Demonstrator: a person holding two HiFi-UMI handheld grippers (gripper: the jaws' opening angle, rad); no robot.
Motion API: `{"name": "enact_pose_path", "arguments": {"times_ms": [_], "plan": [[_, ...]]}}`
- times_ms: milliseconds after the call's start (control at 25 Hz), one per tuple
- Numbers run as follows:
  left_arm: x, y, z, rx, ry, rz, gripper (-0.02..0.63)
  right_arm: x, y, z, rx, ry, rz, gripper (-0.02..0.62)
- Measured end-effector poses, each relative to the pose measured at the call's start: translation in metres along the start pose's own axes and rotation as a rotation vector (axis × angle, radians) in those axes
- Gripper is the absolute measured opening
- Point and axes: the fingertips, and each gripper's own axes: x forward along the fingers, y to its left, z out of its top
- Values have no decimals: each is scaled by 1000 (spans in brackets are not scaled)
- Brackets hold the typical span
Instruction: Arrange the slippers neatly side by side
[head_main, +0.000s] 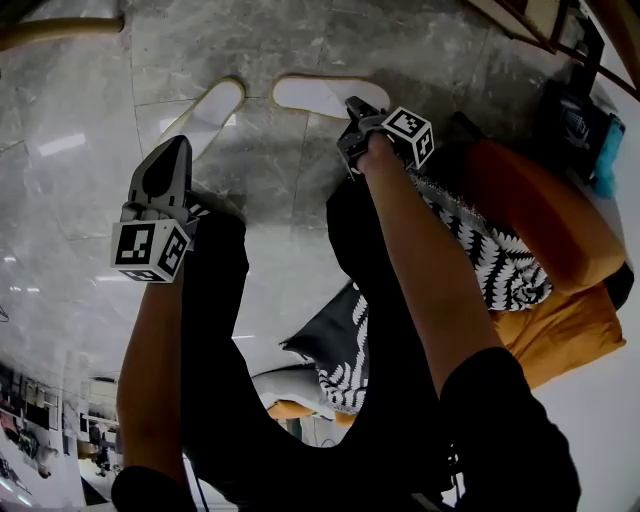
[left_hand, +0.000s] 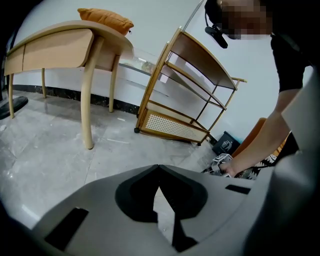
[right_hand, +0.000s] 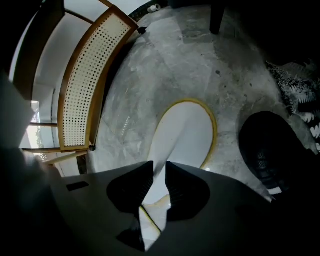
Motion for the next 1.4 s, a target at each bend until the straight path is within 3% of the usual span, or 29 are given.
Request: {"name": "enact_pose_path", "arguments": {"times_ms": [80,280,400,760,880,1400], "plan": [[0,4,-1,-4,5,2,15,2,4,2,-12,-6,5,61],[-8,8,1,-18,21,13,15,-5,15,1,-45,5,5,43],[-13,6,6,-24,28,14,15,-16,28,2,-118,15,-3,40],[-21,-10,18,-37,34,16,15,-49,55,-8,-647,192,-143,38],[-22,-18,15,-40,39,11,15,-48,51,-12,-770,253,-188,38],[-20,-19,-33,-111,96,14,15,1,15,-36,-789,339,-287,37]]}}
